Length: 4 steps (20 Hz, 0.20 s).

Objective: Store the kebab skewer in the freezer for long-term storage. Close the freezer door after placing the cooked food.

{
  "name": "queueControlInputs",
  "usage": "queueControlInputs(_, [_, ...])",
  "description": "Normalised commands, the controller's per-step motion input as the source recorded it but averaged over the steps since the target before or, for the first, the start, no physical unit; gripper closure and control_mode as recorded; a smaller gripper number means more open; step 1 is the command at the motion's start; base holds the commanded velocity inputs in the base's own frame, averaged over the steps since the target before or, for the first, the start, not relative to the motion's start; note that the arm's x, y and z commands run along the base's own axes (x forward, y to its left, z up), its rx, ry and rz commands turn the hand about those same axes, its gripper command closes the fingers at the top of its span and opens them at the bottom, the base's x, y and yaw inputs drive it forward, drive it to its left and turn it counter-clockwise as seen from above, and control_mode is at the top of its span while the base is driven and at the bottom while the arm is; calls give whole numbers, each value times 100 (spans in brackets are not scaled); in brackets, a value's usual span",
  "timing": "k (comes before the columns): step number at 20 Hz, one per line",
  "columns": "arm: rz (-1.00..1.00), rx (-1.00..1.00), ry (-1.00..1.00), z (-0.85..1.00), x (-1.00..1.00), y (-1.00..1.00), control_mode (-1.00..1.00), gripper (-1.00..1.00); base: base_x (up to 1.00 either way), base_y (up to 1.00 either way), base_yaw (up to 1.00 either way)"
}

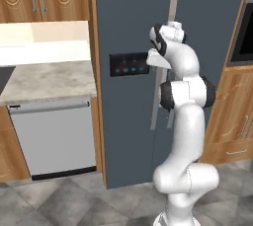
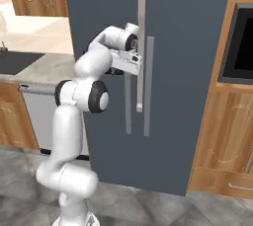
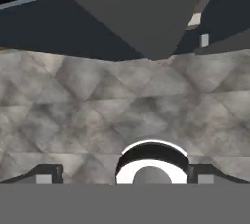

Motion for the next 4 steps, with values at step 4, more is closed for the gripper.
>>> queueControlInputs(4, [16, 11, -19, 0, 10, -14, -100, -100, 0, 0, 0])
